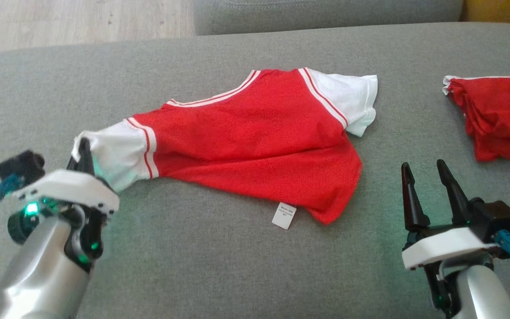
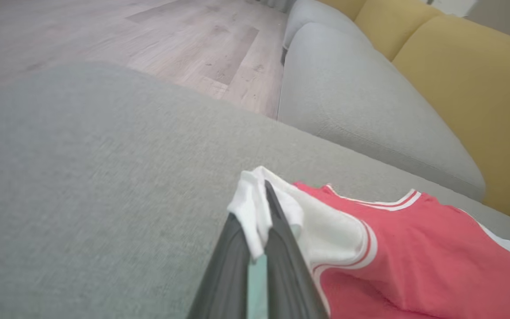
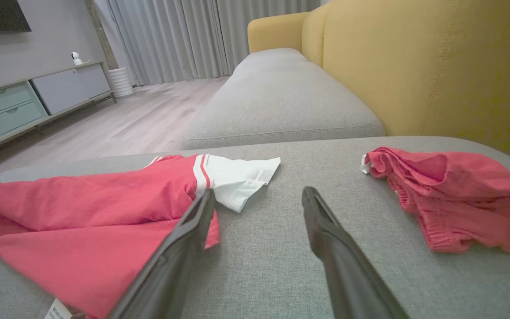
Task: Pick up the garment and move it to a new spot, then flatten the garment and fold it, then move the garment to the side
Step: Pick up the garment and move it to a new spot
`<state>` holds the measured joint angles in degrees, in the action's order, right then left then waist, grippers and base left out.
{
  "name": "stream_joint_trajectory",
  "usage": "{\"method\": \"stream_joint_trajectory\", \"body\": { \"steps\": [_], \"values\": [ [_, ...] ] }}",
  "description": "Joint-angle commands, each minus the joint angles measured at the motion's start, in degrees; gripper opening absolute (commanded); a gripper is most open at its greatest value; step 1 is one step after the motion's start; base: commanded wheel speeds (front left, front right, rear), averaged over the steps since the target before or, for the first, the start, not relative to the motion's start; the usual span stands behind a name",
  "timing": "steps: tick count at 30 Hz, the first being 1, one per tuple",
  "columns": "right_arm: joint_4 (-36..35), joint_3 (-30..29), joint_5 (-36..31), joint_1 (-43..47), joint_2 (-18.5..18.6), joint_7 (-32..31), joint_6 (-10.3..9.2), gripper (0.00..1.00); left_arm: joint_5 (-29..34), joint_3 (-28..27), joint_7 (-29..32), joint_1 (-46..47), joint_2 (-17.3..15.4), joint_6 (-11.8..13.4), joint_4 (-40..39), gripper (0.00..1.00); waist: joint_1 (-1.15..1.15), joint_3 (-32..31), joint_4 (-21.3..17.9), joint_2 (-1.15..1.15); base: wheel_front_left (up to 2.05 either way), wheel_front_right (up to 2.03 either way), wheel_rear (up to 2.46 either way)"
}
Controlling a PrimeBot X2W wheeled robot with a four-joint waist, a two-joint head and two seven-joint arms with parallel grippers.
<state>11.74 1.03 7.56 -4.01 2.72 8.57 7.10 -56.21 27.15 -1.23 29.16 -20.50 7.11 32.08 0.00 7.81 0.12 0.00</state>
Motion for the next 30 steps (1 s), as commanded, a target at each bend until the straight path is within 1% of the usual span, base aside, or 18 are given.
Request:
{"method": "stream_joint_trajectory", "body": {
  "steps": [1,6,7,8,9,14,19,24,30],
  "values": [
    [-1.7,1.4,-0.1,-1.2,0.2,0.6,0.39,1.0,-0.7,-3.3,-1.6,2.5,-1.8,0.2,-1.7,0.0,0.0,0.3,0.1,0.0,0.0,0.0,0.0],
    [-1.7,1.3,-0.4,-1.4,0.2,0.5,0.39,1.0,-1.4,-3.6,-4.9,-2.1,-0.7,-0.4,-2.0,0.0,0.0,0.7,0.4,0.0,0.0,0.0,0.0],
    [-1.8,1.3,-0.5,-1.4,0.2,0.5,0.39,1.0,-1.3,-3.5,-5.6,-2.7,-0.5,-0.5,-2.1,0.26,0.0,0.7,0.5,0.0,0.0,0.0,0.0],
    [-1.8,1.2,-0.6,-1.3,0.2,0.4,0.39,1.0,-1.1,-3.4,-6.2,-3.3,-0.2,-0.5,-2.3,0.61,0.0,0.7,0.7,0.0,0.0,0.0,0.0],
    [-1.8,1.2,-0.7,-1.3,0.2,0.4,0.39,1.0,-1.2,-3.4,-6.9,-3.7,0.2,-0.7,-2.6,1.0,0.0,0.6,0.8,0.0,0.0,0.0,0.0],
    [-1.7,1.1,-1.3,-1.1,0.2,0.1,0.39,1.0,0.4,-3.0,-10.3,-5.7,0.4,-0.9,-4.4,1.0,0.0,-1.3,1.3,0.0,0.0,0.0,0.0],
    [-2.0,0.8,-2.1,0.1,0.2,-0.3,0.39,1.0,3.7,-1.2,-11.8,-9.8,-1.0,0.0,-7.8,1.0,0.0,-4.6,2.0,0.0,0.0,0.0,0.0],
    [-2.5,0.2,-2.4,2.8,0.2,-0.8,0.39,1.0,5.6,-0.3,-12.8,-16.6,-1.4,2.0,-12.8,1.0,0.0,-8.0,3.1,0.0,0.0,0.0,0.0],
    [-3.5,-0.4,-2.0,7.4,0.2,-1.0,0.39,1.0,9.0,1.1,-13.5,-24.6,-1.1,5.1,-19.4,1.0,0.0,-10.1,4.4,0.0,0.0,0.0,0.0]
  ]
}}
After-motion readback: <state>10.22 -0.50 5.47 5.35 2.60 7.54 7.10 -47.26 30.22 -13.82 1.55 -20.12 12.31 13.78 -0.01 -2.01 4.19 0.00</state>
